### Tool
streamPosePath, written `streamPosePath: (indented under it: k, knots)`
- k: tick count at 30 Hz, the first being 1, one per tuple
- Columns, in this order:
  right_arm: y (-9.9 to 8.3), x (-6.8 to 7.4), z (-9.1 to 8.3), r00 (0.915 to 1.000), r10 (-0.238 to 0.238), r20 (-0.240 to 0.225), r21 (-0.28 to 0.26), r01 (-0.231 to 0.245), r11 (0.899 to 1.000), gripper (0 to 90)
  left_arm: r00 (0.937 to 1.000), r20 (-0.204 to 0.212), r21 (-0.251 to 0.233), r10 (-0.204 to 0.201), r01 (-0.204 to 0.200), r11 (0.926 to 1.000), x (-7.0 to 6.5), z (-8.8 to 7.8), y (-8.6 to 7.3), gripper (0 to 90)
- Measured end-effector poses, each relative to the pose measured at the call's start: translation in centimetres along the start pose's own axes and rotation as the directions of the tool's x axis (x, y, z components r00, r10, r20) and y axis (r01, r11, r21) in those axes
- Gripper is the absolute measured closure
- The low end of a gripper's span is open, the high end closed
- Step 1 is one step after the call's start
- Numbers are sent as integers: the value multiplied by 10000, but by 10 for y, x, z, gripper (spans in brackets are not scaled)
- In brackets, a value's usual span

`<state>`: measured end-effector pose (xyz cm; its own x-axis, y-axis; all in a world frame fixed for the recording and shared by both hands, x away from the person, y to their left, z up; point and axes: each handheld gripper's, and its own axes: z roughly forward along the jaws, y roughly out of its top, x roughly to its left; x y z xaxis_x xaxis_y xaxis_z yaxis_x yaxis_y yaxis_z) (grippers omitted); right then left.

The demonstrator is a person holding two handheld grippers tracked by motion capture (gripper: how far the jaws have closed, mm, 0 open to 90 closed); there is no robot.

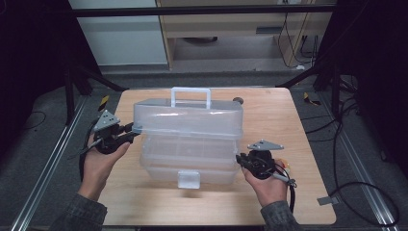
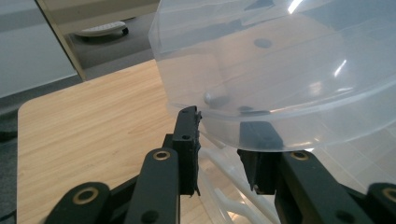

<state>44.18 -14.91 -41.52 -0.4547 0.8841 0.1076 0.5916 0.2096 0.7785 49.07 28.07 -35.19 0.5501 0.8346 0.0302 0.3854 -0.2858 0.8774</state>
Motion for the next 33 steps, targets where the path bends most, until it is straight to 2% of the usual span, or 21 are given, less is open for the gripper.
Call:
streamPosePath:
  k: [4,10,12,16,22,27,30,33]
  knots:
    - [0,-2,0,10000,-53,23,14,53,10000,780,9999,-90,4,-76,76,10000,-3,-2,1,690]
    - [3,-6,-1,9999,-60,93,160,58,9999,791,9996,-230,147,171,-167,9998,-9,-7,4,689]
    - [3,-8,-1,10000,-26,92,208,24,9998,795,9988,-333,239,367,-359,9991,-13,-11,8,690]
    - [5,-8,-1,9999,-29,149,330,24,9995,797,9986,-392,275,351,-340,9990,-14,-11,15,692]
    - [7,-10,0,9999,-89,115,438,84,9990,797,9982,-406,403,449,-433,9983,-9,-9,26,705]
    - [8,-11,0,9999,-120,110,531,114,9985,798,9990,-365,436,251,-235,9988,-5,-6,34,712]
    - [9,-11,0,9998,-159,108,640,151,9978,798,9996,-296,399,-15,27,9992,0,-3,39,713]
    - [9,-12,0,9999,-123,105,646,116,9978,797,9987,-478,517,164,-140,9986,2,0,46,720]
